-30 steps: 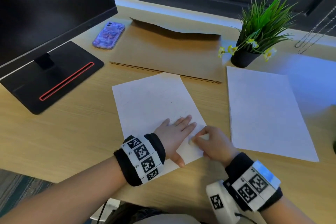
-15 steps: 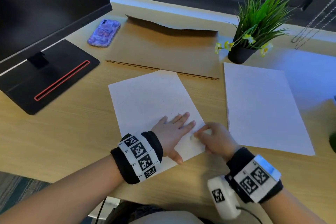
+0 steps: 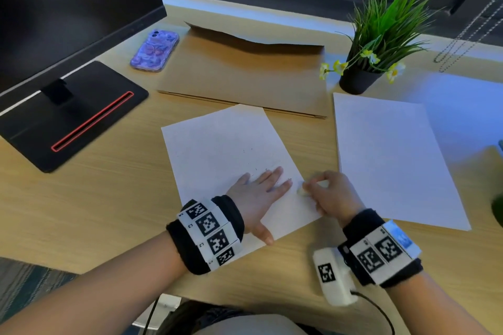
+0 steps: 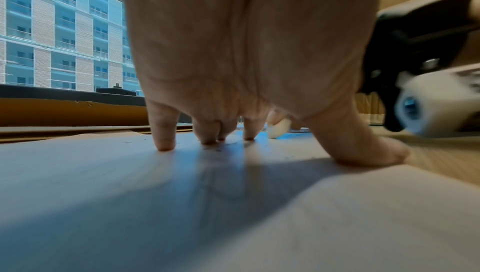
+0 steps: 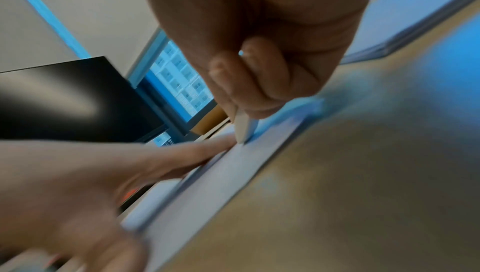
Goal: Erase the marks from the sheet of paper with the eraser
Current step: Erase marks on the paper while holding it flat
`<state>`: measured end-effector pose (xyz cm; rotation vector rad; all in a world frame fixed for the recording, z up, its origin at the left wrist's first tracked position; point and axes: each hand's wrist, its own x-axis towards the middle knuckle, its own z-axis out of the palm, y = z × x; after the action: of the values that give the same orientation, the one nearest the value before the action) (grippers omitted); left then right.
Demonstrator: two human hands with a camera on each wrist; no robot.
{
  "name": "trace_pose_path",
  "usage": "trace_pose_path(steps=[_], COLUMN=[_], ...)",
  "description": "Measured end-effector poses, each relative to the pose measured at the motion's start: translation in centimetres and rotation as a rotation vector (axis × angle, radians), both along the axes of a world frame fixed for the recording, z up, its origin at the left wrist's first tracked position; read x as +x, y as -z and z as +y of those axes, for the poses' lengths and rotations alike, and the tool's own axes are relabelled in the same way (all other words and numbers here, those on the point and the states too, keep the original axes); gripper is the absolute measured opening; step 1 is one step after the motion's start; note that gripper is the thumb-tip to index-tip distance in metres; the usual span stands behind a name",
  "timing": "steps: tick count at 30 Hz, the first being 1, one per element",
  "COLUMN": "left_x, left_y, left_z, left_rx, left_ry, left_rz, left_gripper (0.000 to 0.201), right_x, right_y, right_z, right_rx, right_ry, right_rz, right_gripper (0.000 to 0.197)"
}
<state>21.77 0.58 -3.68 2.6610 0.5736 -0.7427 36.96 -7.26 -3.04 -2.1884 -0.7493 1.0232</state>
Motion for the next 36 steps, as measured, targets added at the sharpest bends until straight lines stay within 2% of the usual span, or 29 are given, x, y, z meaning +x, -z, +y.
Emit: trace_pose_path(steps=[5,11,14,17,18,20,22,24,30,32,36], left_x=[0.0,0.0,0.0,0.0,-0.1,-0.2,-0.2,-0.2,-0.2,-0.2,-0.2], left_y=[0.0,0.0,0.0,0.2,0.2,0.1,0.0,-0.1,-0.1,-0.1,-0.2], left_z=[0.1,0.0,0.0,0.1,0.1,0.0,-0.1,-0.1,-0.1,-0.1,-0.2], left_rx=[-0.002,0.010,0.012,-0.007,-0.009,-0.004,0.008,0.014,-0.009,-0.004,0.009], left_ry=[0.004,0.004,0.001,0.000,-0.003,-0.015,-0.025,-0.032,-0.045,-0.049,-0.045], left_rz=[0.002,0.000,0.000,-0.005,-0.008,-0.015,-0.020,-0.023,-0.031,-0.026,-0.014], left_gripper=[0.115,0.114,0.114,0.115,0.115,0.116,0.119,0.121,0.119,0.118,0.119], right_x=[-3.2,-0.5,-2.5,-4.1,-3.7,-1.9,0.0,0.3,-3.3,-2.2,0.0], right_y=[0.2,0.1,0.1,-0.1,-0.1,-0.1,-0.6,-0.8,-0.4,-0.4,-0.5], right_z=[-2.0,0.1,-1.0,-1.7,-1.3,-0.1,1.1,1.6,-0.3,0.5,2.7], right_rx=[-0.136,-0.030,-0.087,-0.156,-0.159,-0.134,-0.071,-0.033,-0.154,-0.130,-0.013], right_ry=[-0.269,-0.024,-0.158,-0.288,-0.299,-0.230,-0.083,-0.039,-0.357,-0.294,-0.043], right_rz=[0.079,-0.008,0.023,0.185,0.155,0.049,0.017,0.006,0.092,0.070,0.007], right_gripper=[0.011,0.017,0.013,0.008,0.009,0.011,0.013,0.014,0.014,0.015,0.016])
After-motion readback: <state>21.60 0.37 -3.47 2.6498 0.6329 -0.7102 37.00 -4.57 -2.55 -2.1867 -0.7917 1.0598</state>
